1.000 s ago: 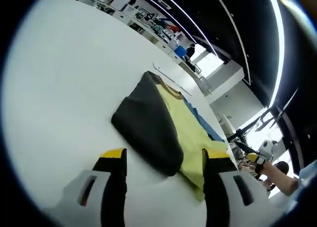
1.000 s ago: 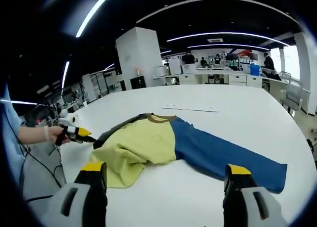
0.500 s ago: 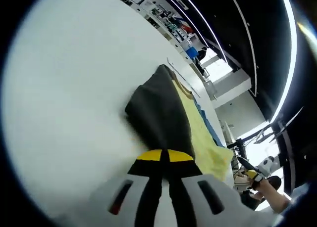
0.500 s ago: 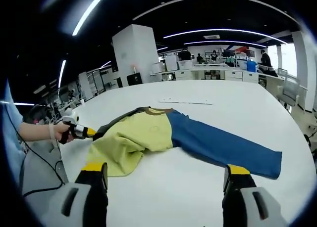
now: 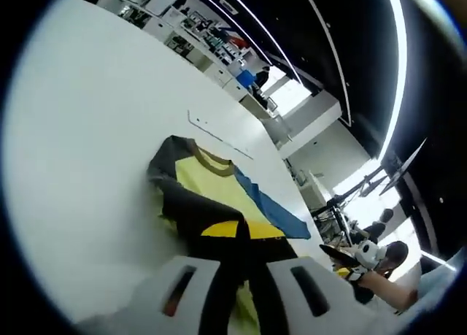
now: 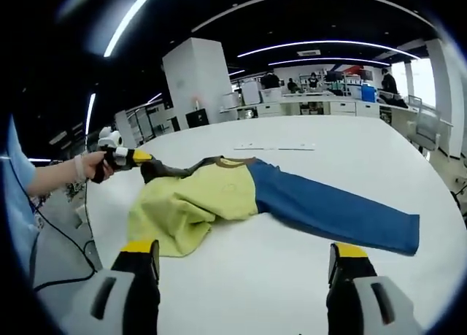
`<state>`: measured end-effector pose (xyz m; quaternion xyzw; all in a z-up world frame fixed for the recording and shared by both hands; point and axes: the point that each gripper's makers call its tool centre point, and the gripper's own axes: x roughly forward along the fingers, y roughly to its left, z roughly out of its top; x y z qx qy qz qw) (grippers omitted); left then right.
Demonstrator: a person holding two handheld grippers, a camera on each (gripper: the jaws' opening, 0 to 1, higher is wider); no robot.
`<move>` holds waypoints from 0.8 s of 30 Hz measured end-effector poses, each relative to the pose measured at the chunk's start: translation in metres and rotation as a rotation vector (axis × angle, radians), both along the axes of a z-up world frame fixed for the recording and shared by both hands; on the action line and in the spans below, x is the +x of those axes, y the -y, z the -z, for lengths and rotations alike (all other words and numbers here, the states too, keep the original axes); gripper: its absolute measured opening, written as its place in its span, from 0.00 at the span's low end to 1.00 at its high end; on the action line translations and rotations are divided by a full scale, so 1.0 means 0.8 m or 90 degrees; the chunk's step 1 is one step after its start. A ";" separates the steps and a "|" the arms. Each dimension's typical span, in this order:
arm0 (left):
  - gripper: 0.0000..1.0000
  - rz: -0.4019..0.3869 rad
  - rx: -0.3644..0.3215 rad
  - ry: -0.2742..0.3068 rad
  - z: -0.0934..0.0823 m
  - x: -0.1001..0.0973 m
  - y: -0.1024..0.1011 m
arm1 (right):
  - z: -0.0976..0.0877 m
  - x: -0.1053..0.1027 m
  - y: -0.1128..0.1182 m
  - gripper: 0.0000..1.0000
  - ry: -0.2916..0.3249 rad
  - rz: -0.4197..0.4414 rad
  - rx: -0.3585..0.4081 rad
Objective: Fold the garment on the visible template until the final outline fits inside the template.
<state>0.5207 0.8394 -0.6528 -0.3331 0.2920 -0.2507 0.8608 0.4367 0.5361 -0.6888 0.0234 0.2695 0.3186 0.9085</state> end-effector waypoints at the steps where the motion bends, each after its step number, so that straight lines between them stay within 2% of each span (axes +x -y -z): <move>1: 0.00 0.010 0.002 0.004 -0.004 0.008 0.007 | 0.000 0.000 0.000 0.97 0.000 0.001 0.001; 3: 0.00 0.028 0.005 0.008 -0.011 0.018 0.022 | 0.001 -0.003 0.002 0.97 0.000 0.000 -0.002; 5: 0.00 0.061 0.028 0.018 -0.013 0.026 0.037 | 0.002 -0.005 0.006 0.97 -0.001 0.003 0.000; 7: 0.00 0.070 0.034 0.018 -0.011 0.034 0.048 | 0.003 -0.007 0.009 0.97 -0.002 0.010 0.004; 13: 0.00 0.106 0.037 -0.015 0.017 0.051 0.082 | 0.011 -0.015 0.019 0.97 -0.013 0.026 0.010; 18: 0.00 0.128 0.038 -0.025 0.030 0.050 0.101 | 0.017 -0.016 0.032 0.97 -0.018 0.043 0.017; 24: 0.00 0.150 0.049 -0.045 0.056 0.047 0.118 | 0.021 -0.014 0.039 0.97 -0.021 0.053 0.016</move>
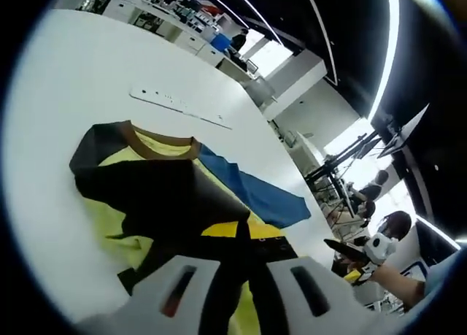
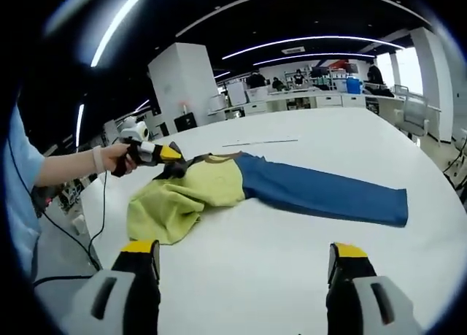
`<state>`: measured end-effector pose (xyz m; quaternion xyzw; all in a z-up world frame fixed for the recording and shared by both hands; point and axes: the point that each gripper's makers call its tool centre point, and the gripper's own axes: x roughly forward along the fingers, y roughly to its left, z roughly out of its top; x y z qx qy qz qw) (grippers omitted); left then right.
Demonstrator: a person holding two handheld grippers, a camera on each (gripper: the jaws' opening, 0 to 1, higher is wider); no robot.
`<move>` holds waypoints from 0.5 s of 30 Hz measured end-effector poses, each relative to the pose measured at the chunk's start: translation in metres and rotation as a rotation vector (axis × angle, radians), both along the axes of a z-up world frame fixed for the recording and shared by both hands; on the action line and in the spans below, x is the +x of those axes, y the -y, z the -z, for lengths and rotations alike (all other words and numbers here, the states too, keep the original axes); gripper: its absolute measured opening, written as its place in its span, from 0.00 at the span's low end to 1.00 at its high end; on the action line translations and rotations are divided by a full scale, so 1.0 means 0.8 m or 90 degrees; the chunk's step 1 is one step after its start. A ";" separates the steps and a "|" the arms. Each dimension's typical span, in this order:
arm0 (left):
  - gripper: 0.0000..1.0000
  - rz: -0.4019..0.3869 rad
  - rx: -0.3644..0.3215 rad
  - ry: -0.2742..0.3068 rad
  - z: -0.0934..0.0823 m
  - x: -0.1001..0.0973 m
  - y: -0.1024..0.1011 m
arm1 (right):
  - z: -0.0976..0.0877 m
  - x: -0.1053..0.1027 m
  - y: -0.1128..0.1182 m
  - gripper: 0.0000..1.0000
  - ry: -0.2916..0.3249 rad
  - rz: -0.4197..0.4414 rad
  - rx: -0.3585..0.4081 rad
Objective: Fold the garment on the visible template until the final outline fits inside the template.
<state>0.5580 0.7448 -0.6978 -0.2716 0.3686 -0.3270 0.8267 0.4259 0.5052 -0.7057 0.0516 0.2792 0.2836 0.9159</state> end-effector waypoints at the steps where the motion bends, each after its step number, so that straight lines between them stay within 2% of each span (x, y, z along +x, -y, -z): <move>1: 0.00 0.005 0.005 -0.003 0.006 -0.001 0.002 | 0.000 0.000 -0.001 0.97 0.001 0.001 0.002; 8: 0.00 0.017 0.024 -0.033 0.042 -0.007 0.011 | 0.009 -0.002 -0.001 0.96 -0.009 -0.006 -0.005; 15: 0.00 0.029 0.053 -0.044 0.063 -0.010 0.013 | 0.012 -0.004 -0.002 0.96 -0.014 -0.006 -0.002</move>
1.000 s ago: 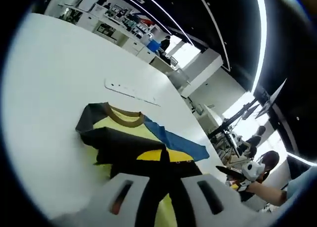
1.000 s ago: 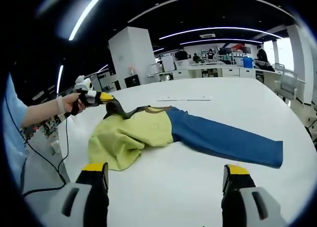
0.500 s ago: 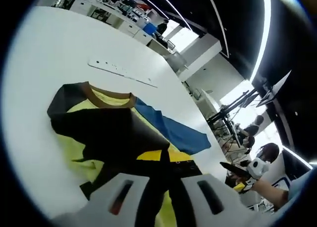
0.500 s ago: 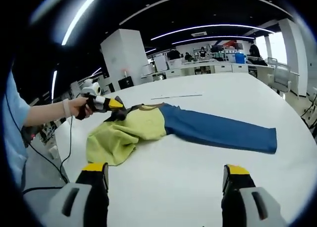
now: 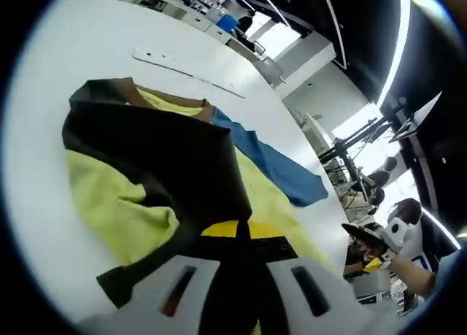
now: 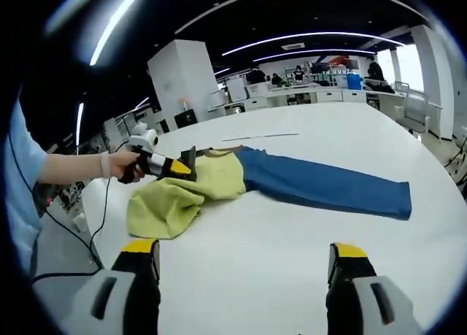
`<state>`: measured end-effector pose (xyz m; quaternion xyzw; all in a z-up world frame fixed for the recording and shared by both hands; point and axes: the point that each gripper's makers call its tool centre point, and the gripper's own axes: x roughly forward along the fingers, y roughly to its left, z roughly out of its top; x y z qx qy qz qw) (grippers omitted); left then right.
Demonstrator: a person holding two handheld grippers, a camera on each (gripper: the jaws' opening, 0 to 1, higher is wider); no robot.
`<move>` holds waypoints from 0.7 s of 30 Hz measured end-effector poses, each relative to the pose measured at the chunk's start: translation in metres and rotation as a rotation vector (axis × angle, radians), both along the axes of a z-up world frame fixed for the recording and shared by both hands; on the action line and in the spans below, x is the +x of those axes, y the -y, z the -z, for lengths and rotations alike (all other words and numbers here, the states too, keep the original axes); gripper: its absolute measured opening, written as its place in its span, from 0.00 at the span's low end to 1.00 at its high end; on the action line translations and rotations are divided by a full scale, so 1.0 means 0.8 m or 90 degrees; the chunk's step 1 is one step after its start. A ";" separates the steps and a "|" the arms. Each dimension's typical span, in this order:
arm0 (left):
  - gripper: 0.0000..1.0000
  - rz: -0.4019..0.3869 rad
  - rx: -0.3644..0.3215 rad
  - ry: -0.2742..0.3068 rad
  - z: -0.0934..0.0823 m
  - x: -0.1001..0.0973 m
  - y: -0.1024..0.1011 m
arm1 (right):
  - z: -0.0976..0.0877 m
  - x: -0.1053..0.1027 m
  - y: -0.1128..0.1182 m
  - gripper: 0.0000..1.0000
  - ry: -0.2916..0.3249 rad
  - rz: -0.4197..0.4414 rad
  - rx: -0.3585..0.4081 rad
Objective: Fold the garment on the visible template until the final outline fits inside the template.
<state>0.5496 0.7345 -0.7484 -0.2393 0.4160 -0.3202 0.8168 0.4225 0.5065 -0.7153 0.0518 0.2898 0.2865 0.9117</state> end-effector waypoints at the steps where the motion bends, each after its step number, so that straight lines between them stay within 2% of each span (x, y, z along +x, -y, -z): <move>1: 0.00 0.000 0.009 -0.001 0.003 0.000 -0.001 | -0.001 -0.002 -0.003 0.96 -0.001 0.000 0.002; 7: 0.00 0.008 0.027 -0.001 0.013 -0.003 -0.004 | 0.000 -0.006 -0.005 0.96 -0.002 0.003 0.003; 13: 0.00 0.014 0.036 0.005 0.014 -0.005 -0.004 | -0.002 -0.013 -0.012 0.96 -0.004 0.002 0.003; 16: 0.00 0.011 0.034 0.011 0.012 -0.005 -0.004 | -0.003 -0.016 -0.013 0.97 -0.007 0.002 0.002; 18: 0.01 0.022 0.029 0.040 0.004 -0.007 -0.002 | -0.004 -0.017 -0.014 0.97 -0.007 0.000 0.000; 21: 0.09 0.024 0.019 0.048 -0.006 -0.013 -0.003 | -0.007 -0.015 -0.016 0.97 -0.005 0.000 0.002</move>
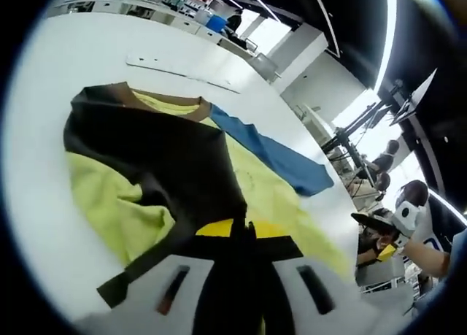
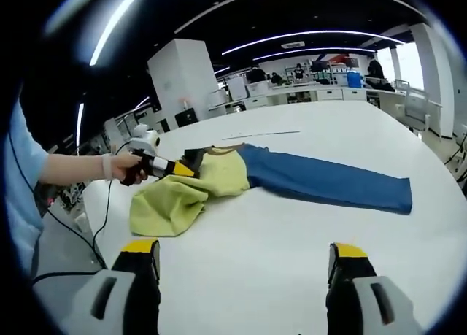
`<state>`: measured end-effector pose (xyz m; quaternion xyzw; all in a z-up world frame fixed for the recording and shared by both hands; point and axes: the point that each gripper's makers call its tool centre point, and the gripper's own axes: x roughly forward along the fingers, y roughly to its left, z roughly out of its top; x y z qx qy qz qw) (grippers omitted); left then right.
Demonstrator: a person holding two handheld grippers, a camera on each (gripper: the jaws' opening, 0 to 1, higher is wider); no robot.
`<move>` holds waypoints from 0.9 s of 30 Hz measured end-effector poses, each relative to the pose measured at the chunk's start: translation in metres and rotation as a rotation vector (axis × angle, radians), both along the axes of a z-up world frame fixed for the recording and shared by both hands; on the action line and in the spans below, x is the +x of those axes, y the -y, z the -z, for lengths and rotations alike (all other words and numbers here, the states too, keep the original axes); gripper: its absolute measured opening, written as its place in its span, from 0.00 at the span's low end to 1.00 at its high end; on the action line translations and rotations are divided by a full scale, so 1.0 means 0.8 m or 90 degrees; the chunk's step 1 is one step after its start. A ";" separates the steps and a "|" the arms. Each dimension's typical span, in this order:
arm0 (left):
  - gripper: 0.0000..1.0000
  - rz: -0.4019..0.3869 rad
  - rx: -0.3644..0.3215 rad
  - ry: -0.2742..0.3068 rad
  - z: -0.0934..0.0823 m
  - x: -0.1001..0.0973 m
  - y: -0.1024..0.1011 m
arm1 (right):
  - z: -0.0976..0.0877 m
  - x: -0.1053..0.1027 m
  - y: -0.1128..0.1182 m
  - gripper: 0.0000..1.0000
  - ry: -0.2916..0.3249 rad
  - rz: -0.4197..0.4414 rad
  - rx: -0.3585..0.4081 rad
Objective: Fold the garment on the visible template until the final outline fits inside the template.
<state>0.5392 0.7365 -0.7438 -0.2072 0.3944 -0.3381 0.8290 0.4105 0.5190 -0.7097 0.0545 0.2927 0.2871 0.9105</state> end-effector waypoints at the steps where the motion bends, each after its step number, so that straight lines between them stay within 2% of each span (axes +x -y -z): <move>1: 0.14 0.002 -0.002 0.000 -0.003 -0.002 0.000 | -0.001 0.001 -0.001 0.97 0.001 0.000 0.001; 11: 0.51 0.048 -0.028 0.066 -0.045 -0.020 0.009 | -0.009 0.002 -0.015 0.97 0.011 -0.021 -0.003; 15: 0.67 0.070 -0.026 0.095 -0.060 -0.028 0.008 | -0.012 0.002 -0.017 0.97 0.014 -0.026 -0.004; 17: 0.73 0.081 -0.007 0.100 -0.062 -0.031 0.001 | -0.014 0.002 -0.017 0.98 0.017 -0.030 -0.006; 18: 0.75 0.086 0.000 0.115 -0.066 -0.031 -0.003 | -0.016 0.003 -0.018 0.98 0.021 -0.033 -0.006; 21: 0.79 0.084 0.000 0.115 -0.073 -0.034 -0.016 | -0.021 0.008 -0.018 1.00 0.027 -0.037 -0.008; 24: 0.77 0.073 0.009 0.124 -0.077 -0.035 -0.035 | -0.027 0.013 -0.017 1.00 0.034 -0.045 -0.010; 27: 0.74 0.047 0.030 0.127 -0.070 -0.034 -0.065 | -0.029 0.018 -0.011 1.00 0.037 -0.044 -0.023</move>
